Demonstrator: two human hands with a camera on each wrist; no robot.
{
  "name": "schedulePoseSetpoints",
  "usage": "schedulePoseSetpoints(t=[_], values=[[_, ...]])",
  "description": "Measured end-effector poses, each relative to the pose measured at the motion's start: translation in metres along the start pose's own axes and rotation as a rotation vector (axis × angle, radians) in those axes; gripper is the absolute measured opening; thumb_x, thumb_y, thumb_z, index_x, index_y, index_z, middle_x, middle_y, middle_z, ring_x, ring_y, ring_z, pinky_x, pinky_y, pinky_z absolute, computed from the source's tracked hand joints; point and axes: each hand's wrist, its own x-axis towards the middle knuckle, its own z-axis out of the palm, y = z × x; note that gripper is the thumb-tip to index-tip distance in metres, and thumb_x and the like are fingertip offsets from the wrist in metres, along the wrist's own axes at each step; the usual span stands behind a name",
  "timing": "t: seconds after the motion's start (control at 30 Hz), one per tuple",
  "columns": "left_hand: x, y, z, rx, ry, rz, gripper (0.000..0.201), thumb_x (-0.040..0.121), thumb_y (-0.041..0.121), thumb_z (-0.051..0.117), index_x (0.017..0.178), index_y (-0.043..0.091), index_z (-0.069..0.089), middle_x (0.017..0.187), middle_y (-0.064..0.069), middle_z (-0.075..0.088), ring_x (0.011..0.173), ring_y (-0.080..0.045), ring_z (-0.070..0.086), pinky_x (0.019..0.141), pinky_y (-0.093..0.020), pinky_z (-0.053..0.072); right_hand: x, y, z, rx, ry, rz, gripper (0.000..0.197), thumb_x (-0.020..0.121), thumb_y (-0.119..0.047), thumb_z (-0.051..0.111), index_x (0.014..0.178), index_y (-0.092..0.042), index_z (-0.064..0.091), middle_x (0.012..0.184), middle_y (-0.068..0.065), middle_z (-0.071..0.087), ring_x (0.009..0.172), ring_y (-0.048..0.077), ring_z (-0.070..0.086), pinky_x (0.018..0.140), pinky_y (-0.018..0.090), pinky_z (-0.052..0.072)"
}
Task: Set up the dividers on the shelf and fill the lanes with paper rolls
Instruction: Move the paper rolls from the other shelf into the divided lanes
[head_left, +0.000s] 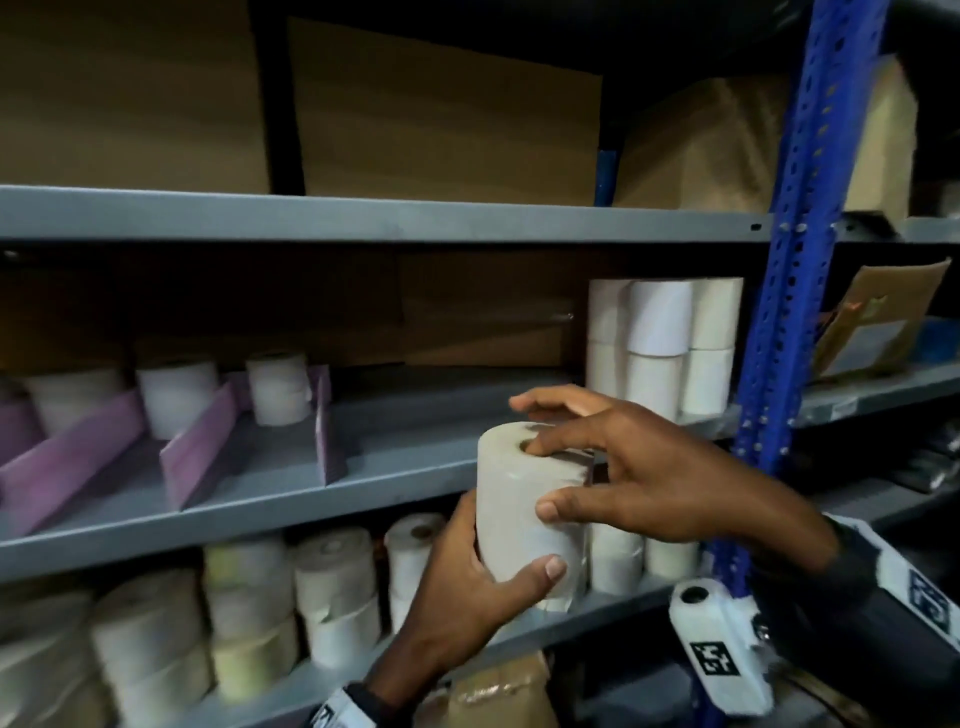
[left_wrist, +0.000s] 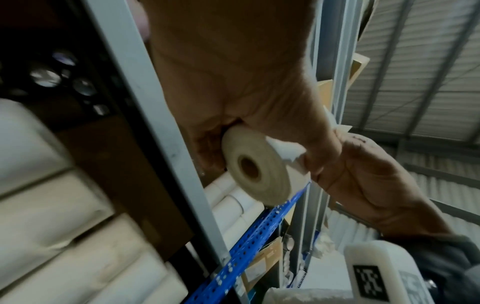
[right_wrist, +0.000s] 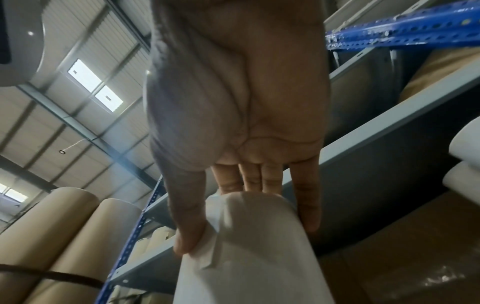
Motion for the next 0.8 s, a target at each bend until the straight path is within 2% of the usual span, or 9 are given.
schedulePoseSetpoints(t=[0.07, 0.17, 0.3, 0.37, 0.5, 0.6, 0.7, 0.8], values=[[-0.029, 0.007, -0.010, 0.007, 0.084, 0.016, 0.074, 0.072, 0.040, 0.086, 0.135, 0.019, 0.054, 0.128, 0.004, 0.069, 0.116, -0.016, 0.067, 0.092, -0.034, 0.057, -0.005, -0.023, 0.012, 0.059, -0.014, 0.015, 0.050, 0.078, -0.052, 0.072, 0.123, -0.030, 0.066, 0.149, -0.030, 0.027, 0.137, -0.009, 0.031, 0.108, 0.035, 0.044], [-0.064, 0.017, -0.027, 0.037, 0.183, 0.058, 0.071, 0.073, 0.040, 0.086, 0.134, 0.019, 0.057, 0.127, 0.002, 0.070, 0.114, -0.016, 0.069, 0.087, -0.025, 0.055, -0.010, -0.051, 0.031, 0.063, -0.050, 0.005, 0.056, 0.075, -0.068, 0.062, 0.126, -0.044, 0.057, 0.152, -0.032, 0.019, 0.141, -0.007, 0.025, 0.111, 0.038, 0.040], [-0.111, 0.033, -0.058, 0.094, 0.286, 0.073, 0.075, 0.072, 0.052, 0.086, 0.137, 0.027, 0.057, 0.129, -0.002, 0.069, 0.116, -0.022, 0.068, 0.087, -0.028, 0.056, -0.005, -0.091, 0.056, 0.092, -0.120, -0.055, 0.058, 0.073, -0.076, 0.057, 0.127, -0.056, 0.046, 0.150, -0.039, 0.014, 0.140, -0.012, 0.022, 0.113, 0.035, 0.037], [-0.131, 0.039, -0.074, 0.128, 0.316, 0.051, 0.079, 0.071, 0.054, 0.087, 0.139, 0.028, 0.054, 0.130, -0.003, 0.068, 0.116, -0.024, 0.068, 0.087, -0.033, 0.057, 0.002, -0.109, 0.066, 0.108, -0.162, -0.083, 0.056, 0.075, -0.074, 0.058, 0.127, -0.057, 0.045, 0.149, -0.041, 0.014, 0.139, -0.013, 0.022, 0.111, 0.034, 0.038], [-0.170, 0.054, -0.115, 0.238, 0.420, 0.039, 0.080, 0.073, 0.055, 0.085, 0.140, 0.027, 0.053, 0.128, 0.001, 0.069, 0.113, -0.021, 0.069, 0.085, -0.032, 0.058, 0.029, -0.149, 0.089, 0.111, -0.247, -0.179, 0.058, 0.077, -0.074, 0.058, 0.130, -0.055, 0.045, 0.149, -0.042, 0.013, 0.138, -0.014, 0.021, 0.110, 0.031, 0.038], [-0.196, 0.065, -0.148, 0.259, 0.493, 0.041, 0.077, 0.074, 0.053, 0.086, 0.139, 0.027, 0.054, 0.127, 0.000, 0.070, 0.112, -0.021, 0.070, 0.085, -0.030, 0.058, 0.051, -0.183, 0.112, 0.119, -0.263, -0.254, 0.062, 0.076, -0.076, 0.057, 0.133, -0.055, 0.043, 0.147, -0.043, 0.016, 0.136, -0.016, 0.023, 0.109, 0.029, 0.039], [-0.219, 0.074, -0.185, 0.263, 0.526, 0.027, 0.079, 0.074, 0.051, 0.087, 0.142, 0.029, 0.051, 0.129, -0.001, 0.069, 0.114, -0.023, 0.069, 0.085, -0.036, 0.059, 0.071, -0.216, 0.136, 0.160, -0.254, -0.323, 0.061, 0.077, -0.073, 0.059, 0.133, -0.051, 0.047, 0.146, -0.041, 0.021, 0.134, -0.015, 0.028, 0.109, 0.030, 0.041], [-0.246, 0.081, -0.226, 0.291, 0.533, 0.034, 0.084, 0.077, 0.049, 0.086, 0.147, 0.026, 0.046, 0.134, 0.000, 0.066, 0.119, -0.021, 0.067, 0.089, -0.036, 0.059, 0.093, -0.253, 0.162, 0.192, -0.241, -0.379, 0.059, 0.079, -0.069, 0.062, 0.132, -0.047, 0.052, 0.146, -0.041, 0.024, 0.135, -0.014, 0.029, 0.109, 0.027, 0.040]])
